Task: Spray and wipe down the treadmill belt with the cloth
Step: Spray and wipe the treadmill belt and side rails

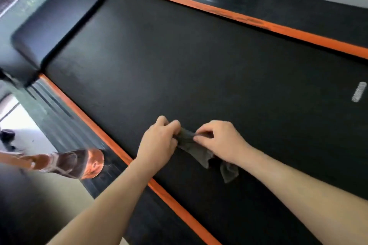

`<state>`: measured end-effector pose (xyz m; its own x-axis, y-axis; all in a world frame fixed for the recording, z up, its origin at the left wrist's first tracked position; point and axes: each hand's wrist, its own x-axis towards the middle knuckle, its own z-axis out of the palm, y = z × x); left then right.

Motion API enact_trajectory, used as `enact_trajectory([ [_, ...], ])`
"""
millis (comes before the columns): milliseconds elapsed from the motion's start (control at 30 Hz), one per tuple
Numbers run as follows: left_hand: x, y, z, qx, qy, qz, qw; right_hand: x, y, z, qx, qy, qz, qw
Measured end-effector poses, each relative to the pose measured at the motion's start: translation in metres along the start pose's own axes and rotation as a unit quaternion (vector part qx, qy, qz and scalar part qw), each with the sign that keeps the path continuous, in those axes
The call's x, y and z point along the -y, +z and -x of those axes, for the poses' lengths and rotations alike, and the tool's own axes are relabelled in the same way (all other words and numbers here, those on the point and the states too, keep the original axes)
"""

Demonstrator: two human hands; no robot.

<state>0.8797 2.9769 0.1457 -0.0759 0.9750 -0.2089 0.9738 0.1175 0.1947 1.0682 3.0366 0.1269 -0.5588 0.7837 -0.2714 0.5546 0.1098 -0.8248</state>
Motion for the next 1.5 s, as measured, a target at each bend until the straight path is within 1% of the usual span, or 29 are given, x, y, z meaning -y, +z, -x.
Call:
enact_trajectory([
  [33, 0.008, -0.010, -0.011, -0.052, -0.011, 0.001, 0.999, 0.005, -0.004, -0.015, -0.046, -0.036, 0.036, 0.998],
  [67, 0.016, -0.018, -0.020, -0.090, -0.023, -0.011, 0.996, 0.011, -0.004, -0.029, -0.066, -0.070, 0.082, 0.992],
  [100, 0.022, -0.024, -0.029, -0.102, -0.038, -0.032, 0.994, 0.015, -0.004, -0.042, -0.057, -0.091, 0.140, 0.984],
  [133, 0.026, -0.029, -0.037, -0.067, -0.061, -0.067, 0.994, 0.016, -0.004, -0.052, -0.017, -0.088, 0.208, 0.974],
  [200, 0.045, -0.032, -0.051, 0.065, -0.118, -0.135, 0.982, 0.017, 0.002, -0.072, 0.100, -0.058, 0.325, 0.939],
  [234, 0.053, -0.029, -0.054, 0.093, -0.131, -0.128, 0.979, 0.014, 0.007, -0.078, 0.140, -0.054, 0.361, 0.920],
  [267, 0.060, -0.023, -0.055, 0.078, -0.126, -0.099, 0.984, 0.011, 0.012, -0.083, 0.157, -0.063, 0.384, 0.908],
  [334, 0.064, -0.006, -0.051, 0.026, -0.103, -0.026, 0.994, 0.008, 0.017, -0.085, 0.139, -0.073, 0.380, 0.912],
  [400, 0.053, 0.009, -0.042, 0.034, -0.103, -0.010, 0.994, 0.012, 0.015, -0.081, 0.100, -0.056, 0.353, 0.929],
  [501, 0.018, 0.027, -0.013, 0.047, -0.117, 0.016, 0.992, 0.014, 0.008, -0.053, 0.096, -0.025, 0.355, 0.930],
  [567, -0.027, 0.041, 0.019, 0.077, -0.071, 0.019, 0.994, 0.006, -0.002, -0.015, 0.107, 0.011, 0.345, 0.932],
  [634, -0.069, 0.055, 0.055, 0.115, -0.003, 0.037, 0.993, -0.007, -0.009, 0.028, 0.139, 0.047, 0.355, 0.923],
  [701, -0.088, 0.065, 0.078, 0.141, 0.029, 0.070, 0.987, -0.021, -0.015, 0.052, 0.158, 0.064, 0.341, 0.924],
  [734, -0.086, 0.069, 0.081, 0.125, 0.022, 0.100, 0.987, -0.025, -0.019, 0.056, 0.148, 0.061, 0.309, 0.937],
  [801, -0.070, 0.066, 0.078, 0.052, -0.031, 0.179, 0.982, -0.023, -0.020, 0.054, 0.092, 0.053, 0.211, 0.972],
  [834, -0.059, 0.060, 0.075, 0.021, -0.065, 0.215, 0.974, -0.021, -0.016, 0.050, 0.081, 0.055, 0.188, 0.977],
  [868, -0.049, 0.053, 0.074, -0.007, -0.096, 0.240, 0.966, -0.017, -0.010, 0.047, 0.099, 0.064, 0.203, 0.972],
  [934, -0.029, 0.036, 0.078, -0.060, -0.179, 0.293, 0.937, -0.007, 0.013, 0.043, 0.167, 0.072, 0.302, 0.936],
  [968, -0.021, 0.028, 0.081, -0.088, -0.227, 0.326, 0.914, -0.001, 0.025, 0.044, 0.188, 0.063, 0.347, 0.917],
  [1001, -0.013, 0.023, 0.085, -0.119, -0.275, 0.356, 0.885, 0.003, 0.038, 0.044, 0.189, 0.040, 0.373, 0.907],
  [1034, 0.002, 0.018, 0.094, -0.154, -0.330, 0.378, 0.851, 0.007, 0.055, 0.042, 0.181, 0.006, 0.383, 0.906],
  [1068, 0.020, 0.013, 0.106, -0.193, -0.389, 0.400, 0.807, 0.012, 0.075, 0.036, 0.163, -0.041, 0.385, 0.908],
  [1168, 0.055, 0.008, 0.122, -0.266, -0.527, 0.445, 0.674, 0.013, 0.102, 0.015, 0.096, -0.108, 0.357, 0.923],
  [1201, 0.066, 0.004, 0.125, -0.289, -0.548, 0.453, 0.641, 0.017, 0.110, 0.005, 0.071, -0.129, 0.346, 0.927],
  [1235, 0.076, -0.002, 0.125, -0.310, -0.556, 0.457, 0.621, 0.022, 0.114, -0.005, 0.060, -0.140, 0.339, 0.928],
  [1301, 0.094, -0.019, 0.120, -0.343, -0.548, 0.459, 0.609, 0.037, 0.122, -0.026, 0.057, -0.139, 0.337, 0.929],
  [1335, 0.099, -0.028, 0.114, -0.354, -0.530, 0.461, 0.617, 0.043, 0.125, -0.035, 0.062, -0.136, 0.341, 0.928],
  [1401, 0.116, -0.036, 0.104, -0.375, -0.487, 0.478, 0.627, 0.062, 0.140, -0.054, 0.093, -0.147, 0.379, 0.909],
  [1502, 0.132, -0.039, 0.094, -0.377, -0.470, 0.478, 0.639, 0.077, 0.156, -0.068, 0.121, -0.189, 0.398, 0.890],
])
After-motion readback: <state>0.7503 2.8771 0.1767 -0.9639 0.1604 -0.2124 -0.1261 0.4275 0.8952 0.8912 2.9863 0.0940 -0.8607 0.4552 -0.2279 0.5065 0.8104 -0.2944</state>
